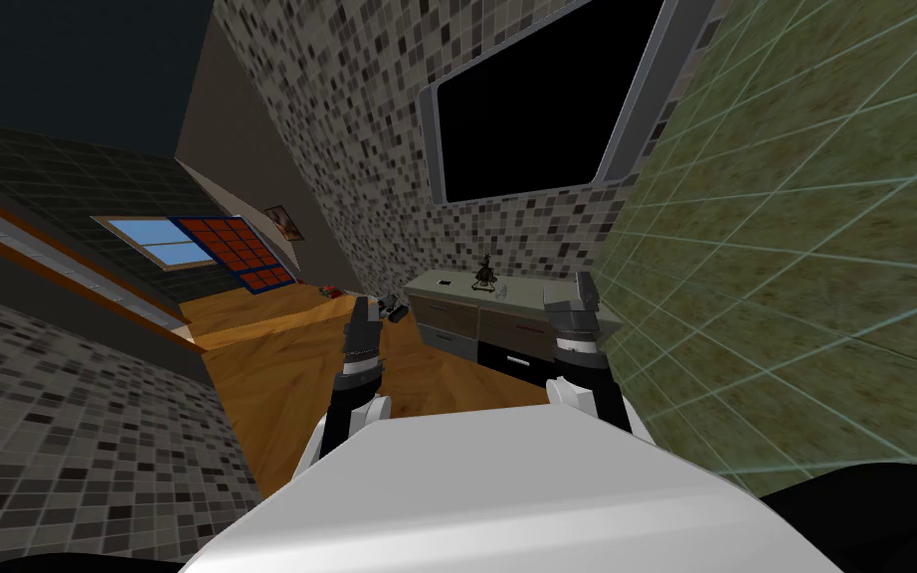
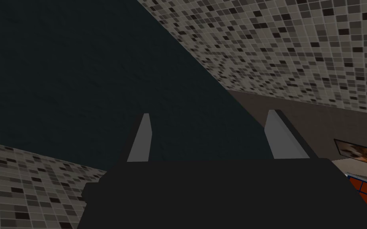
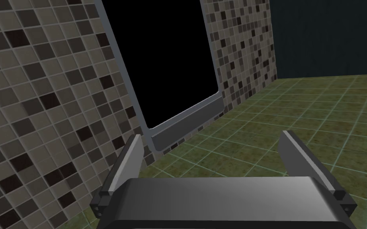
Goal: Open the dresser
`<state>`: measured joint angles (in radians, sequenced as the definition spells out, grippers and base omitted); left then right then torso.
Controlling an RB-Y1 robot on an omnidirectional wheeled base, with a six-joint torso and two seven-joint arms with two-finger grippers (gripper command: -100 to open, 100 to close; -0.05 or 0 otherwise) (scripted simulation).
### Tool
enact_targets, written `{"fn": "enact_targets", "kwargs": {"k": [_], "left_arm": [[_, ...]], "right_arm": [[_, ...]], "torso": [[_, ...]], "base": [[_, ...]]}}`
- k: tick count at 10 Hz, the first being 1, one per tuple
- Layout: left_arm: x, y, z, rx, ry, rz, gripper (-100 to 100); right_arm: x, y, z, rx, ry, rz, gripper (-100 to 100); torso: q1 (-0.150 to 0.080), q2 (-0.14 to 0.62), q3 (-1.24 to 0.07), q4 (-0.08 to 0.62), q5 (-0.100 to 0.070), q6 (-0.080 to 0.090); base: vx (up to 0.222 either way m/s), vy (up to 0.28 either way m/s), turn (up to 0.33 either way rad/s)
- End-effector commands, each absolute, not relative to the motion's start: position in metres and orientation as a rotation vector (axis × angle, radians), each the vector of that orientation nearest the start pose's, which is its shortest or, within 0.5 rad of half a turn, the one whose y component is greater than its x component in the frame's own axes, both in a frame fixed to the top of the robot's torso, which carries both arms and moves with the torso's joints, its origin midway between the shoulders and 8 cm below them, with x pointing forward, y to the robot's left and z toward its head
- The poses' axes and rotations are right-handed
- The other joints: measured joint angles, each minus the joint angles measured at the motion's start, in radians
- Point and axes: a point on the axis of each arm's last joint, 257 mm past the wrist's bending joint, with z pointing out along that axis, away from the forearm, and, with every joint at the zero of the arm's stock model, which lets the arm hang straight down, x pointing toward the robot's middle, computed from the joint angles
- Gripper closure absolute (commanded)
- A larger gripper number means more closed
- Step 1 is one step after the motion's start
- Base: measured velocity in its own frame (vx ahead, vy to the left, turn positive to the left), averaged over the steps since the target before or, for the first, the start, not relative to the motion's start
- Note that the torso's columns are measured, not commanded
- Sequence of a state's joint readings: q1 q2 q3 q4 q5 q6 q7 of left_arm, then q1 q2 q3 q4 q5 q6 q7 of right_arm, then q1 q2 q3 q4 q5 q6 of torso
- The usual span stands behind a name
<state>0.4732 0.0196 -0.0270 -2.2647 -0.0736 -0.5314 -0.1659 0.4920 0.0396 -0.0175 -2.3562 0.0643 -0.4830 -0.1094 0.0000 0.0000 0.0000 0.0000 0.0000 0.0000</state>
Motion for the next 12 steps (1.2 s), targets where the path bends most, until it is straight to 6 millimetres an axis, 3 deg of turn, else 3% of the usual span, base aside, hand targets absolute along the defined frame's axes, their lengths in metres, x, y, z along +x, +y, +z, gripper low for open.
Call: {"fn": "enact_targets", "kwargs": {"k": [1,9,10,12], "left_arm": [[0.346,0.255,0.031,-0.503,0.677,-1.148,0],[0.346,0.255,0.031,-0.503,0.677,-1.148,0],[0.346,0.255,0.031,-0.503,0.677,-1.148,0],[0.346,0.255,0.031,-0.503,0.678,-1.148,0]], "right_arm": [[0.330,-0.278,0.057,0.629,0.543,1.360,0],[0.330,-0.278,0.057,0.629,0.542,1.360,0],[0.336,-0.270,0.052,0.601,0.606,1.351,-100],[0.345,-0.259,0.039,0.571,0.706,1.323,-100]], "torso": [[0.000,0.040,-0.082,0.041,0.000,0.000],[0.000,0.618,-1.234,0.617,0.000,0.000],[0.000,0.691,-1.382,0.691,0.000,0.000],[0.002,0.733,-1.471,0.734,0.000,0.000]], "base": [[0.000,0.000,0.000],[0.000,0.000,0.000],[0.021,0.019,-0.003],[0.048,0.054,-0.008]]}}
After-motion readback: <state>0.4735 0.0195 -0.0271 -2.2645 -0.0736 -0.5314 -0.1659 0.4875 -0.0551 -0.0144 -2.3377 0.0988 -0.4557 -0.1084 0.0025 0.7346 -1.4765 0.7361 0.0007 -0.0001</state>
